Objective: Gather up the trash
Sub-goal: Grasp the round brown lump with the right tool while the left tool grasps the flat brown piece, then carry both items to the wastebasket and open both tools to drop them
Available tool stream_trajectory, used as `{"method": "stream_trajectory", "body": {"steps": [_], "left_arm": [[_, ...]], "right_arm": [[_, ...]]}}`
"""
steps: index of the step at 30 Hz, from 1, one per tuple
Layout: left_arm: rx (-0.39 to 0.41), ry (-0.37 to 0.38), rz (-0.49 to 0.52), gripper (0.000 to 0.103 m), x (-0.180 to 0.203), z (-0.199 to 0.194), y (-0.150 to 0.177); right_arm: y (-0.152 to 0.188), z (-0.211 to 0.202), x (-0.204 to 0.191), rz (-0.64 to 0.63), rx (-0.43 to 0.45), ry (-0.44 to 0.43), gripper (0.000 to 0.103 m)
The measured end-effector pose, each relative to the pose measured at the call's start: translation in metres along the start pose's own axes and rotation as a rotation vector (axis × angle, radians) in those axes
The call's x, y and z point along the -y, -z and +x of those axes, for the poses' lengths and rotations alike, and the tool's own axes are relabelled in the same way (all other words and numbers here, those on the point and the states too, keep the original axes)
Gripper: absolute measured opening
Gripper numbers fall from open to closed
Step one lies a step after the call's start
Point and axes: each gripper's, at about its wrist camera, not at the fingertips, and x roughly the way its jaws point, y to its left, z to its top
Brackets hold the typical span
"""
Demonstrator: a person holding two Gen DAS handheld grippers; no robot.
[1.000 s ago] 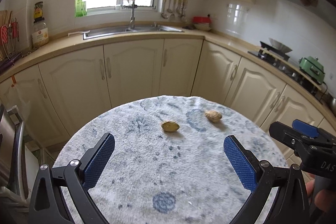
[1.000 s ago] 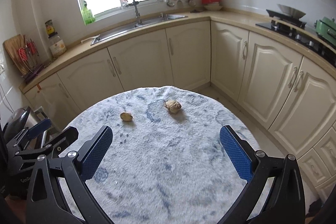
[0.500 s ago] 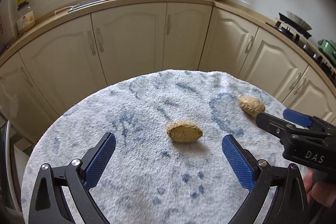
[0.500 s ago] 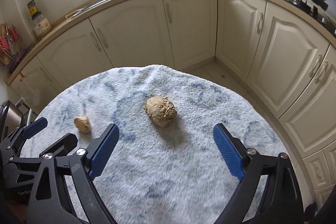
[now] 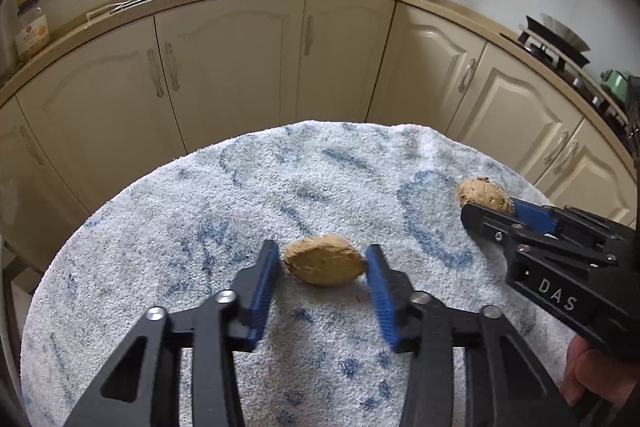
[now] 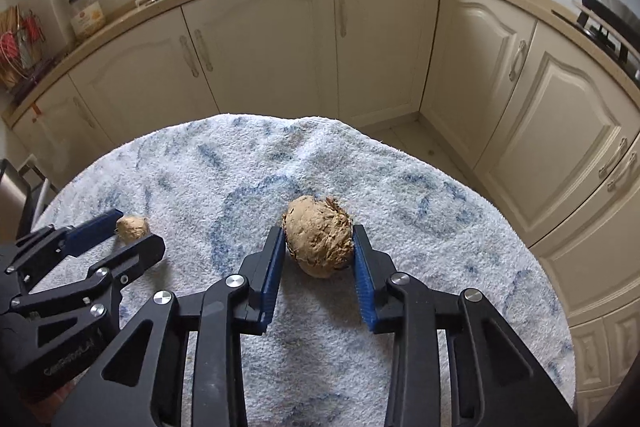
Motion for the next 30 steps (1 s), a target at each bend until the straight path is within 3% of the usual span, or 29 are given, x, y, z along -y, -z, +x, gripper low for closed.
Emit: {"method": "stream_trajectory", "body": {"steps": [8,15,26,30], "left_arm": [[0.000,0.058,-0.048,0.035,-0.019,-0.019,0.013],[0.031,0.062,-0.054,0.035,-0.013,-0.055,0.029],[0.127,0.112,0.054,0.035,0.054,-0.127,0.063],[0.163,0.139,0.095,0.035,0.075,-0.157,0.089]], "right_arm": [[0.021,-0.033,0.006,0.043,0.009,-0.031,0.033],[0.053,-0.073,0.009,0.086,0.013,-0.070,0.033],[0.116,-0.162,0.007,0.124,0.071,-0.083,0.032],[0.139,-0.205,0.013,0.146,0.124,-0.072,0.032]]}}
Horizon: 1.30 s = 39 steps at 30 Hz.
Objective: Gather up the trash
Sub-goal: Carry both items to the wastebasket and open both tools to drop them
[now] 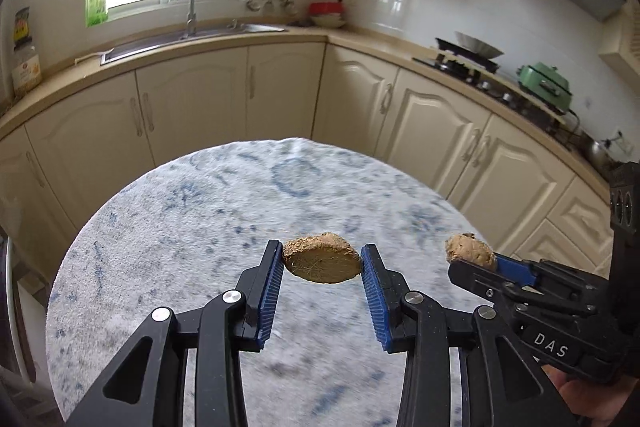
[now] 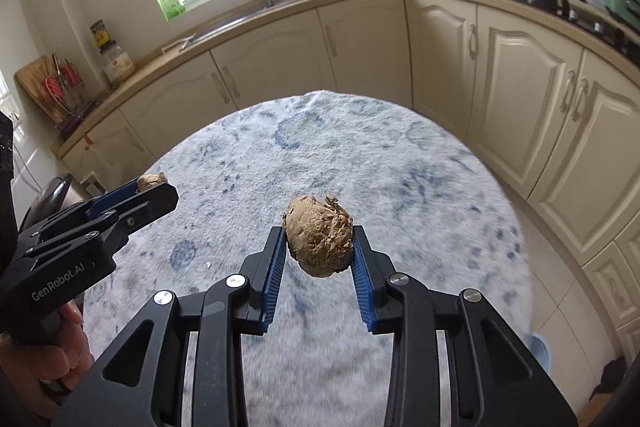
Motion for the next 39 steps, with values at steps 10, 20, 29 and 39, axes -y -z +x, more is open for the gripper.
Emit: {"method": "stream_trajectory", "body": {"steps": [10,20,29,39], "left_arm": [[0.080,0.084,0.095,0.035,0.060,-0.113,0.063],[0.085,0.209,0.199,0.035,0.143,-0.136,0.071],[-0.014,0.363,0.327,0.035,0.250,-0.096,0.080],[-0.189,0.476,0.410,0.035,0.345,-0.029,0.111]], "right_arm": [[0.023,-0.104,0.031,0.051,0.149,0.042,0.032],[0.052,-0.170,0.096,0.161,0.234,0.144,0.033],[0.094,-0.215,0.184,0.324,0.258,0.305,0.033],[0.148,-0.219,0.280,0.512,0.181,0.444,0.033]]}}
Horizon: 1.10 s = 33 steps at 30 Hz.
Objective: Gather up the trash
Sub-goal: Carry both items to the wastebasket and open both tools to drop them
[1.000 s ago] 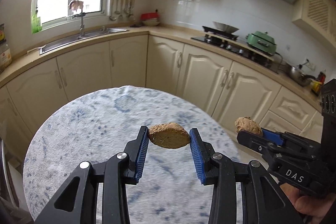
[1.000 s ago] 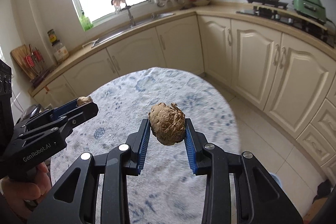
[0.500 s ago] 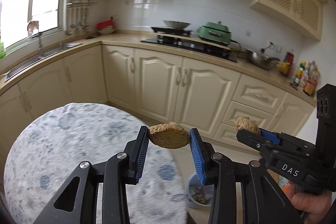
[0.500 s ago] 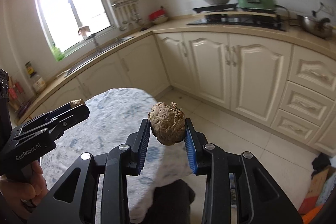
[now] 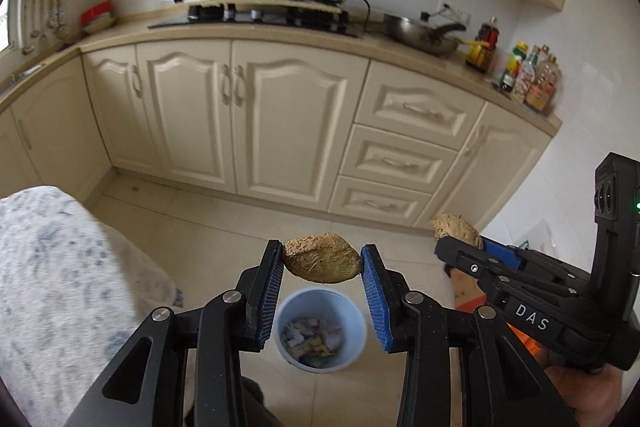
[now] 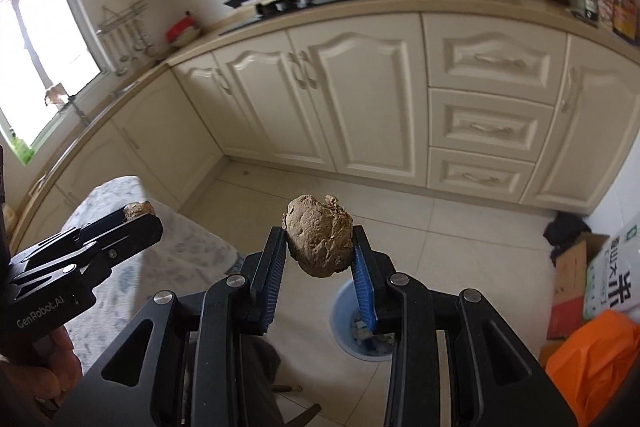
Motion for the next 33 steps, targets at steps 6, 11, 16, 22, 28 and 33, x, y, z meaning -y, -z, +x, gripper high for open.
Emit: {"method": "stream_trajectory", "body": {"steps": [6,11,16,22,28,33], "left_arm": [[-0.094,0.026,-0.002,0.035,0.004,0.055,-0.018],[-0.171,0.036,-0.005,0.036,0.001,0.111,-0.047],[-0.235,0.049,0.005,0.036,0.003,0.169,-0.073],[-0.271,0.025,-0.016,0.066,-0.001,0.210,-0.086],[-0.229,-0.034,-0.022,0.093,-0.006,0.206,-0.085],[-0.185,-0.078,-0.031,0.099,-0.005,0.178,-0.070]], "right_arm": [[0.005,0.025,0.034,0.051,-0.059,0.039,0.033],[0.011,0.046,0.046,0.069,-0.099,0.049,0.033],[0.014,0.066,0.050,0.074,-0.135,0.060,0.034],[0.017,0.085,0.063,0.125,-0.162,0.075,0.043],[0.020,0.083,0.065,0.155,-0.154,0.090,0.067],[0.022,0.076,0.067,0.193,-0.132,0.115,0.103]]}}
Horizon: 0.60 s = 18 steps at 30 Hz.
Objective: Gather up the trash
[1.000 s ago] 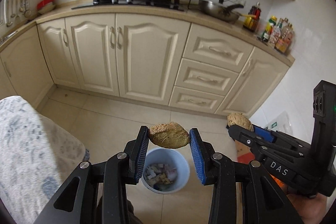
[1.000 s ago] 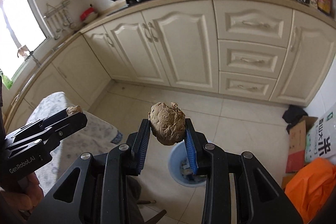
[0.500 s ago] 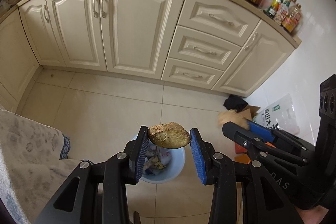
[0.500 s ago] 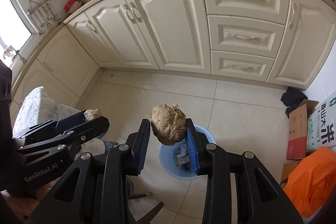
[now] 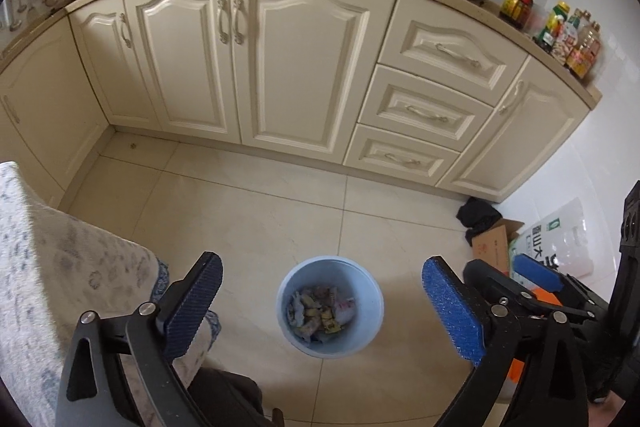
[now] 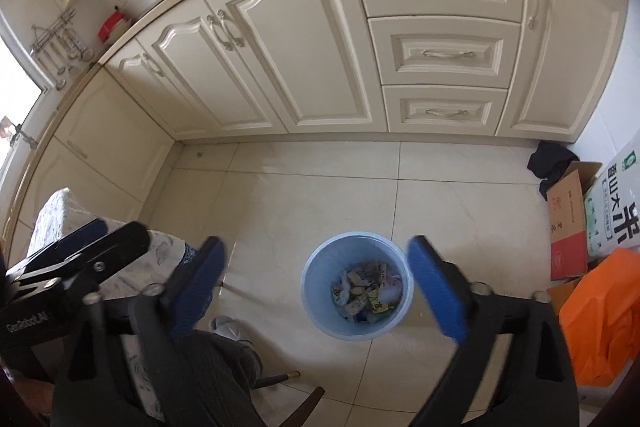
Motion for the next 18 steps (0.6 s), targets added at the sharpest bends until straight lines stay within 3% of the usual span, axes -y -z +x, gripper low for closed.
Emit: {"method": "stream_trajectory", "body": {"steps": [5,18], "left_arm": [[0.064,-0.023,-0.016,0.102,-0.007,-0.049,0.033],[0.286,-0.050,-0.064,0.102,-0.044,-0.215,0.129]], "right_arm": [[0.002,-0.009,-0.006,0.008,0.005,0.020,0.103],[0.016,-0.079,-0.067,-0.065,0.112,-0.057,0.103]]}}
